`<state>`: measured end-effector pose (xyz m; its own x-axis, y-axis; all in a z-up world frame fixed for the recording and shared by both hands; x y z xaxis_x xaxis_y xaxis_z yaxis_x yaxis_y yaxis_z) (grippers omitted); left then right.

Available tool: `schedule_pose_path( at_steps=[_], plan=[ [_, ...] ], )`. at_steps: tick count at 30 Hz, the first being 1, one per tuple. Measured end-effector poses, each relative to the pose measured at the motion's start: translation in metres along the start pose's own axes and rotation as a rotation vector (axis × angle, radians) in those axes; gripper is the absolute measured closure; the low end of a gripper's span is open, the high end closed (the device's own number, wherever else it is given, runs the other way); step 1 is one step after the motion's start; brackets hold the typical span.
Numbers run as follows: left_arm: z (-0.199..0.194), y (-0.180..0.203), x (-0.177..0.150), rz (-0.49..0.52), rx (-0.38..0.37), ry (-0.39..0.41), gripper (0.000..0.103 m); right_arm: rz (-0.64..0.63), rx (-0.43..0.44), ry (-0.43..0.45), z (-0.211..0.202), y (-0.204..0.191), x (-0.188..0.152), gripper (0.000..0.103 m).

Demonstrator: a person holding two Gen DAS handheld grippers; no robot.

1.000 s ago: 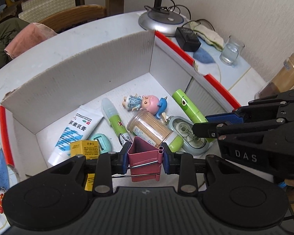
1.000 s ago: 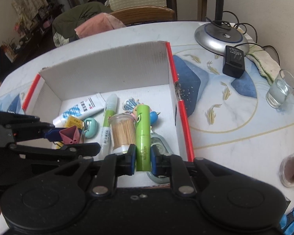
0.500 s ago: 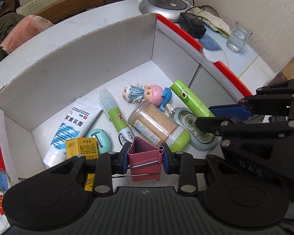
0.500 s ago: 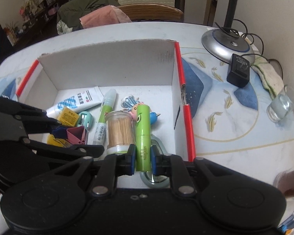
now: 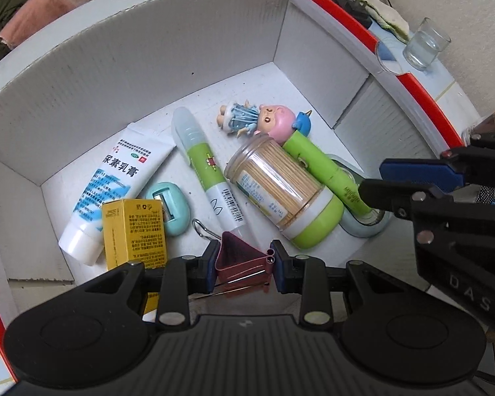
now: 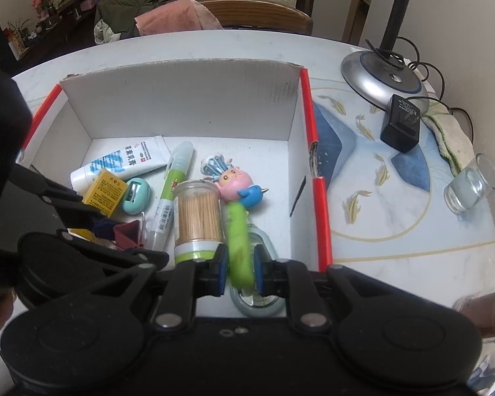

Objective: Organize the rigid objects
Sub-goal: 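Lower and release the clip and glue stick inside the box with both tools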

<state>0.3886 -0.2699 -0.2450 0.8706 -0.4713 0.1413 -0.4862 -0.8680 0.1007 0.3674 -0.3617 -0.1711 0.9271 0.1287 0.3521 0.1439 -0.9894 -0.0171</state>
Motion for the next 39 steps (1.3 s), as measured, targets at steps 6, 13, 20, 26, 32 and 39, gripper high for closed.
schedule_pose_path(
  at_steps=[6,13,20,26,32,39],
  plan=[
    [-0.013,-0.001,-0.002,-0.012,-0.021,0.041,0.071,0.008,0.013,-0.013,-0.001,-0.003,-0.004,0.088],
    [-0.039,0.000,-0.004,-0.023,-0.038,0.128,0.071,0.004,0.027,0.003,-0.012,-0.011,-0.007,0.087],
    [-0.067,-0.001,-0.017,-0.033,-0.041,0.209,0.062,-0.003,0.037,0.029,-0.027,-0.018,-0.012,0.085],
    [-0.090,-0.011,-0.032,-0.067,-0.042,0.272,0.048,-0.009,0.043,0.060,-0.043,-0.024,-0.015,0.084],
    [-0.116,-0.023,-0.051,-0.091,-0.032,0.334,0.046,-0.016,0.063,0.089,-0.059,-0.036,-0.019,0.082],
    [-0.139,-0.042,-0.079,-0.084,-0.011,0.385,0.039,-0.002,0.097,0.108,-0.070,-0.053,-0.023,0.080]
  ],
)
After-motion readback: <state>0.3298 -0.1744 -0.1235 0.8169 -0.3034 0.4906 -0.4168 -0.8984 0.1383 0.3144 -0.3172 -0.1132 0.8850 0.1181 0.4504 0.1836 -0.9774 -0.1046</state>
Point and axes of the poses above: each gripper's, at about its wrist camera, not at the fingertips, and z roughly the way its jaws point, y to its right, x to its top, the point moved 9 cm from there along z, roughly the way its jaws point, and after that the axes turned 8 degrees about -y, right-handed, at the moved point
